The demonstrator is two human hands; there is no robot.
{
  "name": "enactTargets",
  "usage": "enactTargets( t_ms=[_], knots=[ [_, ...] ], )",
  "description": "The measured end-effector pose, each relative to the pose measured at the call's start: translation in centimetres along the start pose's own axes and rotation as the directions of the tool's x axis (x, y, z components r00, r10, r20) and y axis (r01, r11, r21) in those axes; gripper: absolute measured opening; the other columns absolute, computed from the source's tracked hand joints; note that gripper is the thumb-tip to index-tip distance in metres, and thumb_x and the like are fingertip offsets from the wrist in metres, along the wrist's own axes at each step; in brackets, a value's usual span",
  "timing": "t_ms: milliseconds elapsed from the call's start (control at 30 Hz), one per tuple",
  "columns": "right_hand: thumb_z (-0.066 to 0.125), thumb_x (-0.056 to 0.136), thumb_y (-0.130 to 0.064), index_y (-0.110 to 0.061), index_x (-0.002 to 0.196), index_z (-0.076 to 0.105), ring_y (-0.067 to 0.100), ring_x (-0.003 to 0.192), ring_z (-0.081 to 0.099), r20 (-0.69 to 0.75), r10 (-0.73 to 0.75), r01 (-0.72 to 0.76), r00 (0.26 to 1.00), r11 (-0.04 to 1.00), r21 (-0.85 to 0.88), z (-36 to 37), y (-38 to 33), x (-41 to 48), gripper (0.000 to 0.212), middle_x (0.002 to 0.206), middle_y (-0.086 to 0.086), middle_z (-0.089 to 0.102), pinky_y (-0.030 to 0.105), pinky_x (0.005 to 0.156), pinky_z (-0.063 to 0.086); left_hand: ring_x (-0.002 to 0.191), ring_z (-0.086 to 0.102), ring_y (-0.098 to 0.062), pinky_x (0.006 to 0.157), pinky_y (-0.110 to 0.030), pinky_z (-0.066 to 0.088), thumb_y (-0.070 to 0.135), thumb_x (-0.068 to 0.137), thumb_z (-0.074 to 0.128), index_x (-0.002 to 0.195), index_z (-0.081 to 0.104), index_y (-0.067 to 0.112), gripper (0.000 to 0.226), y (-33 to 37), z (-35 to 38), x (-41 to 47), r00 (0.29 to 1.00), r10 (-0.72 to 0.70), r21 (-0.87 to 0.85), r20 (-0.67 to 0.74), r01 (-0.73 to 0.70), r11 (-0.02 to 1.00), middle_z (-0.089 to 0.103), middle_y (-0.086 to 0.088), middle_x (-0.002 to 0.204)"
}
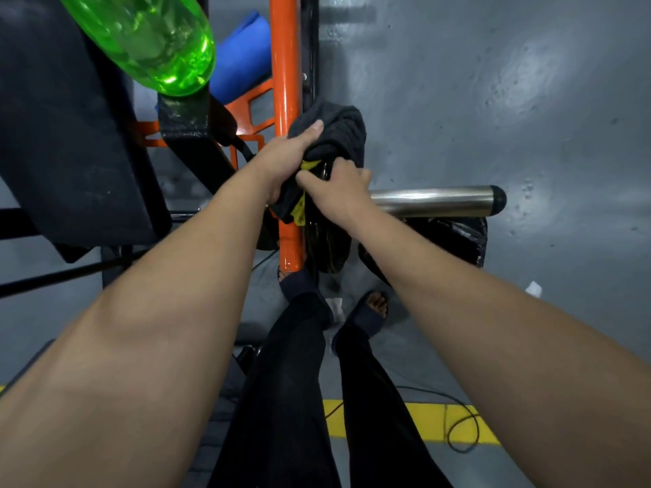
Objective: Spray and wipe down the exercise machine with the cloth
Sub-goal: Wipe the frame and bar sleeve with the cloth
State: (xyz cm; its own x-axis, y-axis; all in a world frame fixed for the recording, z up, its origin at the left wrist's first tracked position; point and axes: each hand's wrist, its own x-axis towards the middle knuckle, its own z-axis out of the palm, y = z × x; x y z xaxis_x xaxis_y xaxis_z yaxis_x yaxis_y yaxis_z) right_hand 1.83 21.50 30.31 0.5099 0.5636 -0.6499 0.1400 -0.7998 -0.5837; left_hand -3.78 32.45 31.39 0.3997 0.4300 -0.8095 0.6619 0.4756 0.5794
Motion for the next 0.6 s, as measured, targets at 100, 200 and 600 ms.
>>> enactTargets(
  t_ms=[100,200,600],
  knots=[
    [0.064,0.091,-0.041,-0.008,0.113,0.058,0.029,0.122,0.040,-0.119,-0.078,0.096,0.990,0.984,0.151,1.6,1.8,-3.3,0.040,0.118,0.009,0.054,0.047,0.104,0.037,0.106,0.071,-0.022,0.096,-0.040,0.055,0.065,0.087,0.069,0.136,0.060,0.014,0.071,-0.1,-0.1,-0.2,1.000,-0.010,0.005,0.002,0.010,1.000,0.074,-0.004,0.117],
    [0.067,0.086,-0.038,-0.013,0.113,0.057,0.027,0.123,0.040,-0.153,-0.183,0.191,0.971,0.981,0.039,3.3,3.7,-6.7,0.039,0.119,0.005,0.054,0.046,0.104,0.037,0.112,0.069,-0.022,0.107,-0.043,0.050,0.069,0.080,0.072,0.140,0.060,0.016,0.081,-0.3,-0.2,-0.1,1.000,0.013,-0.011,-0.019,-0.014,1.000,0.072,-0.003,0.124],
    [0.058,0.100,-0.045,-0.002,0.119,0.051,0.037,0.117,0.046,-0.065,-0.156,0.147,0.986,0.981,-0.127,2.3,2.7,-8.0,0.047,0.115,0.020,0.054,0.042,0.102,0.031,0.120,0.063,-0.024,0.110,-0.044,0.046,0.069,0.081,0.071,0.147,0.053,0.015,0.087,-0.9,-0.3,0.9,1.000,0.026,-0.014,0.014,-0.026,1.000,0.067,-0.005,0.134]
  ],
)
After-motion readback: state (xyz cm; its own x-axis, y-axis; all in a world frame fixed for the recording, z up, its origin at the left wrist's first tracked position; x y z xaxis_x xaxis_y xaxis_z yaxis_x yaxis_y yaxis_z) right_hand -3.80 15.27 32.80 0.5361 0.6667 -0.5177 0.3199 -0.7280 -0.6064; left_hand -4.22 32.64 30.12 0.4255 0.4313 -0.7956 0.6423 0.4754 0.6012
